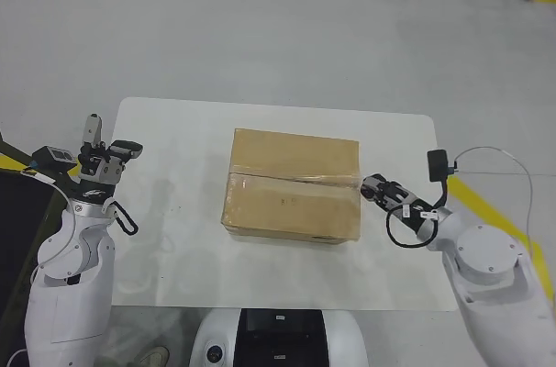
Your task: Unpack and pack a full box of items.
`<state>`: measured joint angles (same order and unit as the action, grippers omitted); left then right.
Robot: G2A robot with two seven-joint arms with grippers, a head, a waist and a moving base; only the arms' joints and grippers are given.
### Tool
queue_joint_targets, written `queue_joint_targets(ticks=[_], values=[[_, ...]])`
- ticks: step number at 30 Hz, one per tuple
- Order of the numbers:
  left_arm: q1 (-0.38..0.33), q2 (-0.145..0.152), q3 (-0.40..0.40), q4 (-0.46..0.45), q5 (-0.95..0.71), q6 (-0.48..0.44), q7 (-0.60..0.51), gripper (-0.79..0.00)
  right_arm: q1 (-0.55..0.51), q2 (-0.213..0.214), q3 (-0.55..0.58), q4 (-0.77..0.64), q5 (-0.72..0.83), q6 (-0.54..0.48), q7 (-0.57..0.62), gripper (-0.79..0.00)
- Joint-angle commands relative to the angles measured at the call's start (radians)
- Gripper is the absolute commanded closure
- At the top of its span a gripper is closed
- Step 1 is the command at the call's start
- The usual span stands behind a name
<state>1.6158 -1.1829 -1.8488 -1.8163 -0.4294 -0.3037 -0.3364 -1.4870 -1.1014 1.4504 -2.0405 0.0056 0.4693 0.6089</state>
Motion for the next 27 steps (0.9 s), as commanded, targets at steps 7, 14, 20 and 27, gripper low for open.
queue_joint_targets(ticks=[7,14,20,27], values=[[0.000,0.000,0.000,0.000,0.000,0.000,0.000,-0.785,0.016,0.005,-0.024,0.014,-0.081,0.070,-0.001,0.000],[0.000,0.000,0.000,0.000,0.000,0.000,0.000,-0.785,0.040,0.007,-0.044,0.040,-0.111,0.104,0.002,0.000],[0.000,0.000,0.000,0.000,0.000,0.000,0.000,-0.785,0.054,0.008,-0.054,0.045,-0.132,0.142,0.006,-0.089],[0.000,0.000,0.000,0.000,0.000,0.000,0.000,-0.785,0.072,0.011,-0.065,0.037,-0.158,0.165,0.015,-0.351]])
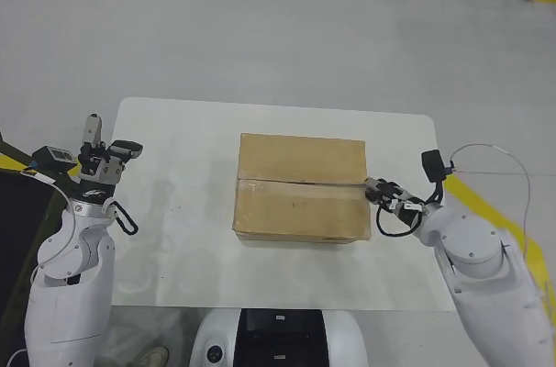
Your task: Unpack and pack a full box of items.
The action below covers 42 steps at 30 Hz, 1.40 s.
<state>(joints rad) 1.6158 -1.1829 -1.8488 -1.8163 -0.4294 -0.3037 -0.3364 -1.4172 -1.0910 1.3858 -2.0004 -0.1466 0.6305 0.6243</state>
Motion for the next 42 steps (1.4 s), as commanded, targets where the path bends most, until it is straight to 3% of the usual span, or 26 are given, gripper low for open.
queue_joint_targets(ticks=[1,14,17,20,21,28,42], values=[[0.000,0.000,0.000,0.000,0.000,0.000,0.000,-0.785,0.004,0.001,0.000,-0.007,-0.015,0.009,-0.001,-0.369],[0.000,0.000,0.000,0.000,0.000,0.000,0.000,-0.785,-0.027,0.011,0.055,-0.107,-0.066,0.054,-0.019,-0.471],[0.000,0.000,0.000,0.000,0.000,0.000,0.000,-0.785,-0.043,0.012,0.073,-0.149,-0.061,0.045,-0.036,-0.376],[0.000,0.000,0.000,0.000,0.000,0.000,0.000,-0.785,-0.052,0.013,0.080,-0.185,-0.066,0.040,-0.045,-0.142],[0.000,0.000,0.000,0.000,0.000,0.000,0.000,-0.785,-0.052,0.013,0.081,-0.196,-0.064,0.034,-0.046,0.000],[0.000,0.000,0.000,0.000,0.000,0.000,0.000,-0.785,-0.013,0.005,0.036,-0.187,0.007,-0.023,-0.034,0.000],[0.000,0.000,0.000,0.000,0.000,0.000,0.000,-0.785,0.159,-0.037,-0.204,0.020,0.166,-0.044,-0.054,0.000]])
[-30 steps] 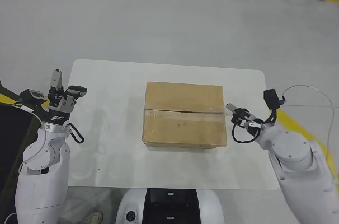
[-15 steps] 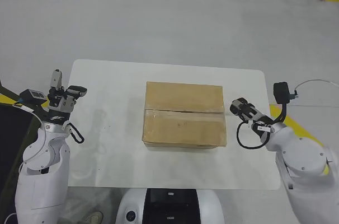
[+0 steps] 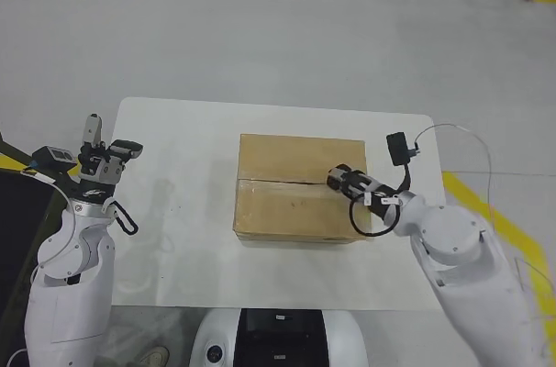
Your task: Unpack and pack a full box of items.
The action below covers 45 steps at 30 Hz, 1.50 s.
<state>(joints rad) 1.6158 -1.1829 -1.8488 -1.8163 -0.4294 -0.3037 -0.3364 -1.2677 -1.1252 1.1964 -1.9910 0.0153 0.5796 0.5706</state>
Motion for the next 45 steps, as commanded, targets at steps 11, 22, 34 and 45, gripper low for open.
queue_joint_targets(ticks=[11,22,34,45], values=[[0.000,0.000,0.000,0.000,0.000,0.000,0.000,-0.785,0.099,-0.027,-0.102,0.119,0.046,0.089,-0.037,0.000],[0.000,0.000,0.000,0.000,0.000,0.000,0.000,-0.785,0.104,-0.027,-0.094,0.138,0.054,0.133,-0.035,0.000],[0.000,0.000,0.000,0.000,0.000,0.000,0.000,-0.785,0.047,-0.010,-0.020,0.084,0.005,0.165,-0.062,0.000],[0.000,0.000,0.000,0.000,0.000,0.000,0.000,-0.785,-0.037,0.014,0.101,0.022,-0.039,0.191,-0.056,0.000]])
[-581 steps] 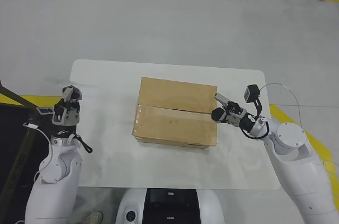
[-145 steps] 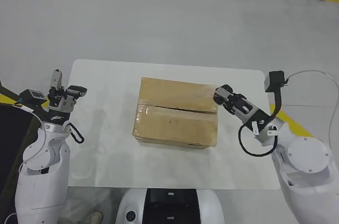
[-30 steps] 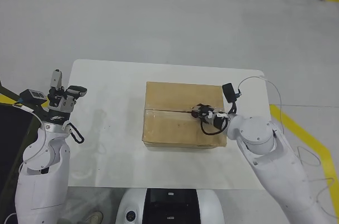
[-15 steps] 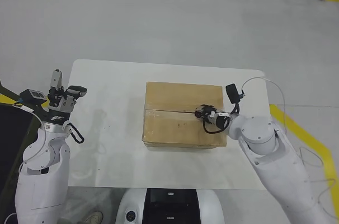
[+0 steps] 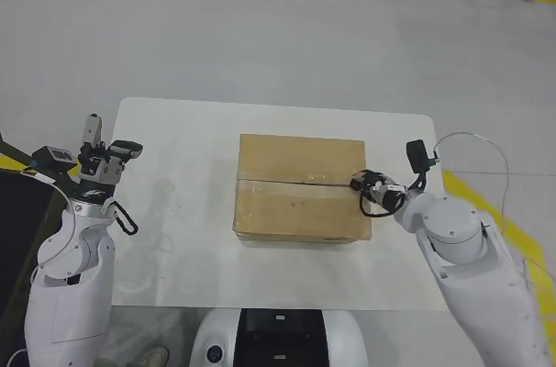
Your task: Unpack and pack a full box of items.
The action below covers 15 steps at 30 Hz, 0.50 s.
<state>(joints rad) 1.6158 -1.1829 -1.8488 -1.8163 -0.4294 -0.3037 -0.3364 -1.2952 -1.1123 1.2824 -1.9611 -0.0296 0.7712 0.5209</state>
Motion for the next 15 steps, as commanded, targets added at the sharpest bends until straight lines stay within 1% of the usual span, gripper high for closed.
queue_joint_targets(ticks=[1,5,10,15], values=[[0.000,0.000,0.000,0.000,0.000,0.000,0.000,-0.785,-0.018,0.002,0.026,-0.013,0.009,-0.002,-0.016,0.000],[0.000,0.000,0.000,0.000,0.000,0.000,0.000,-0.785,-0.074,0.005,0.070,-0.052,0.022,0.003,-0.046,0.000],[0.000,0.000,0.000,0.000,0.000,0.000,0.000,-0.785,-0.094,0.008,0.084,-0.067,0.015,-0.005,-0.050,0.000],[0.000,0.000,0.000,0.000,0.000,0.000,0.000,-0.785,-0.091,0.004,0.071,-0.071,0.044,-0.064,-0.051,0.000]])
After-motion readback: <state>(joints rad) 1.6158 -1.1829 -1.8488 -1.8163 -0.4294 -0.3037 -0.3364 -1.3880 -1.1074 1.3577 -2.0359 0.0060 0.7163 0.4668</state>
